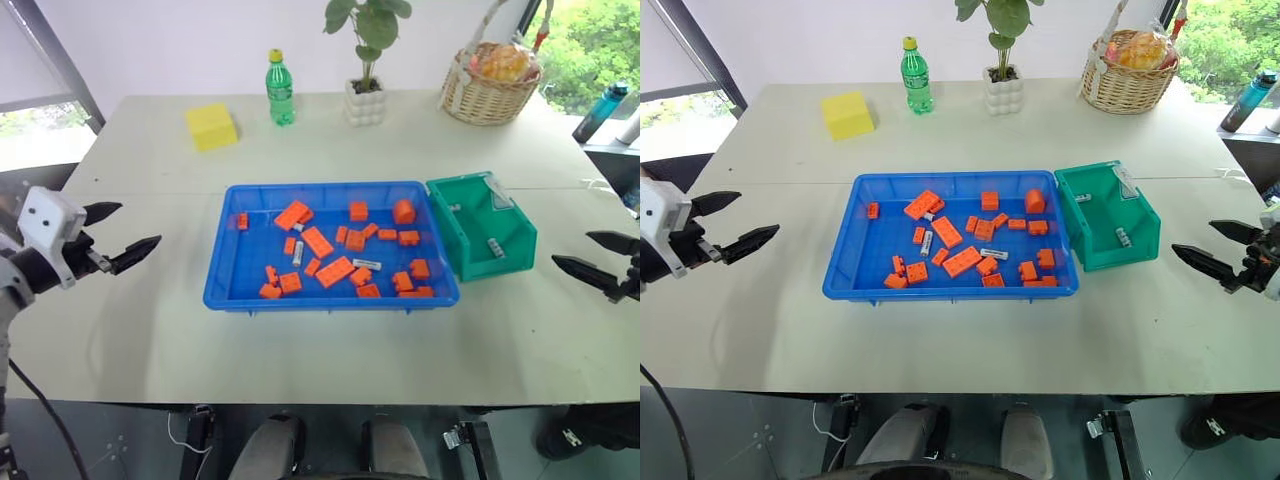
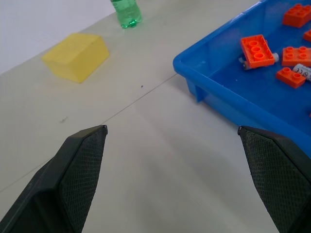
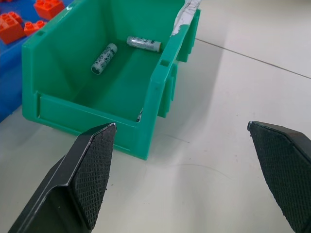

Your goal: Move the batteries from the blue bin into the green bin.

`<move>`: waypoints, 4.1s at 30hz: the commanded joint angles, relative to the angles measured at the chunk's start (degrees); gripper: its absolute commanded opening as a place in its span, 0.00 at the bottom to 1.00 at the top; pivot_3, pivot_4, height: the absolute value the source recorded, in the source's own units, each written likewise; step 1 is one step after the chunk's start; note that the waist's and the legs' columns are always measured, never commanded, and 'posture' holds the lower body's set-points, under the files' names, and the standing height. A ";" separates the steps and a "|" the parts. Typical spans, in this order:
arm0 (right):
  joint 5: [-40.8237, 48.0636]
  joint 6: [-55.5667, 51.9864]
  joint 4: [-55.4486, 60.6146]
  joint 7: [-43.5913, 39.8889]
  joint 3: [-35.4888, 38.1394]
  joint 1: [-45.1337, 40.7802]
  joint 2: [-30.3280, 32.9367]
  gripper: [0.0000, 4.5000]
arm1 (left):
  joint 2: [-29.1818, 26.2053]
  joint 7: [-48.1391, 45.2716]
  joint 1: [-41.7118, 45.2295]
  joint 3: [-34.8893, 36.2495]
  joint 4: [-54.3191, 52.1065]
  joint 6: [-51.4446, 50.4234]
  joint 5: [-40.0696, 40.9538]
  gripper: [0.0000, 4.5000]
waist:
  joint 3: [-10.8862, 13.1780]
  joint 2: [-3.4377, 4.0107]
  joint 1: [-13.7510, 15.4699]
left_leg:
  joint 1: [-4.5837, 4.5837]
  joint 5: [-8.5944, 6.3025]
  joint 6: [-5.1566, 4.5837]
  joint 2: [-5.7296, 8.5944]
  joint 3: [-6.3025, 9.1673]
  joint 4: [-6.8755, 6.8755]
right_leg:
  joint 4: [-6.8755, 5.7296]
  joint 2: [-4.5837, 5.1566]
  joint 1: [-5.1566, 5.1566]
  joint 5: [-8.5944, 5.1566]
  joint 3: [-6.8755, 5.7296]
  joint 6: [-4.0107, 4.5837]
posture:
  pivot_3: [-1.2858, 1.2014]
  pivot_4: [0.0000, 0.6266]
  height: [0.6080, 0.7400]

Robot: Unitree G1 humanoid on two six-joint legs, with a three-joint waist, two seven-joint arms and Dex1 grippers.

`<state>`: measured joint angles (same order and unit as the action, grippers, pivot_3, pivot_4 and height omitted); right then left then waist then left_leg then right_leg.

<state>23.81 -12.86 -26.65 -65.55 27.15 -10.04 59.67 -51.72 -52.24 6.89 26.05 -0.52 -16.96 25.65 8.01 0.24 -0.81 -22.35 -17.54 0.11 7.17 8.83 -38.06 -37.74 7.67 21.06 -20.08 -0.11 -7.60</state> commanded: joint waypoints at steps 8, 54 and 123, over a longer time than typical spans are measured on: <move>-1.54 4.83 -4.06 1.40 0.33 -2.71 0.10 0.99 | -0.54 2.95 1.46 1.49 -2.61 -1.04 0.60 1.00 | 0.00 0.01 -0.18 | 0.00 0.00 0.00 -0.01 -0.11 0.00 | -0.11 0.01 0.10 0.00 0.01 0.00 | 0.52 0.24 0.98; -40.14 38.14 -15.74 28.34 -53.49 -49.07 -46.24 0.99 | -0.56 -4.10 -3.65 -1.29 -21.35 -15.07 13.66 1.00 | 0.02 -0.01 -4.00 | -0.08 0.03 0.06 -0.10 -0.33 0.03 | -0.63 -0.14 0.69 0.01 0.02 0.00 | 0.52 0.24 0.98; -28.40 1.98 -3.69 14.34 -43.21 -48.27 -63.31 0.56 | -0.55 -5.38 0.85 -5.19 -20.01 -16.88 14.61 1.00 | 0.03 0.00 -6.18 | -0.08 0.09 0.46 -0.04 0.93 -0.03 | -1.63 -0.54 1.20 0.11 0.15 0.18 | 0.52 0.24 0.98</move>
<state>-8.48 -3.26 -36.96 -50.39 -18.90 -58.27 -3.59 -51.45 -57.29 6.81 20.88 -20.32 -34.63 40.43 8.04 0.24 -6.99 -22.44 -17.45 0.56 7.14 9.76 -38.08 -39.41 7.14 22.20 -19.97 0.05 -7.42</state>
